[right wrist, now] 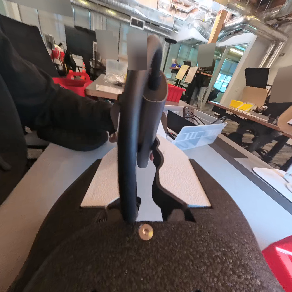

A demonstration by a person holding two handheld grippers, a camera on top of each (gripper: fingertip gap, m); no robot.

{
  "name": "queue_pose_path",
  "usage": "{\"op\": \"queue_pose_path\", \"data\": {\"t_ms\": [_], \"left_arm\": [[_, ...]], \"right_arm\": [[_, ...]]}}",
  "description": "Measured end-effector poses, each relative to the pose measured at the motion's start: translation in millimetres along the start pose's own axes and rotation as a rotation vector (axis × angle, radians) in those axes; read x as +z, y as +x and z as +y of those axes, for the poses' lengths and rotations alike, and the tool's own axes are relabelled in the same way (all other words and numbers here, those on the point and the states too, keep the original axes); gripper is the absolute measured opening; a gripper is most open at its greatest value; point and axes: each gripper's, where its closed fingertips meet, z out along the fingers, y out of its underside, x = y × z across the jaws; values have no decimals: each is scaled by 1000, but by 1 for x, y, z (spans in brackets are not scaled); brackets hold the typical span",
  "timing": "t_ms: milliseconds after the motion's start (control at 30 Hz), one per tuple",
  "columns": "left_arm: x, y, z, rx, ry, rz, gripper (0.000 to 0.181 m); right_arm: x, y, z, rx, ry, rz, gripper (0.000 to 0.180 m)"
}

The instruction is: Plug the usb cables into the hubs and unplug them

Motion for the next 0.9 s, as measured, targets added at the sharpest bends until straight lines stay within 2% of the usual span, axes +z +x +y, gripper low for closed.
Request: {"op": "queue_pose_path", "data": {"t_ms": [67, 100, 200, 333, 467, 700, 800, 900], "left_arm": [[5, 7, -9, 30, 25, 5, 18], [6, 4, -7, 47, 4, -24, 17], [2, 4, -4, 62, -35, -25, 17], [-11, -7, 10, 86, -136, -54, 16], [-7, -10, 27, 111, -267, -89, 16], [-5, -13, 51, 133, -441, -127, 16], [-2, -13, 58, 142, -488, -133, 16], [2, -8, 61, 140, -503, -109, 16]], "right_arm": [[0, -1, 1, 8, 10, -5, 18], [0, -1, 1, 14, 10, -7, 18], [-1, -1, 7, 29, -29, -20, 17], [-8, 9, 20, -28, -138, 25, 27], [-8, 7, 26, -59, -197, 22, 34], [-4, 3, 50, -124, -324, 16, 30], [-1, 1, 57, -120, -352, 8, 37], [1, -3, 60, -121, -351, -1, 32]]}}
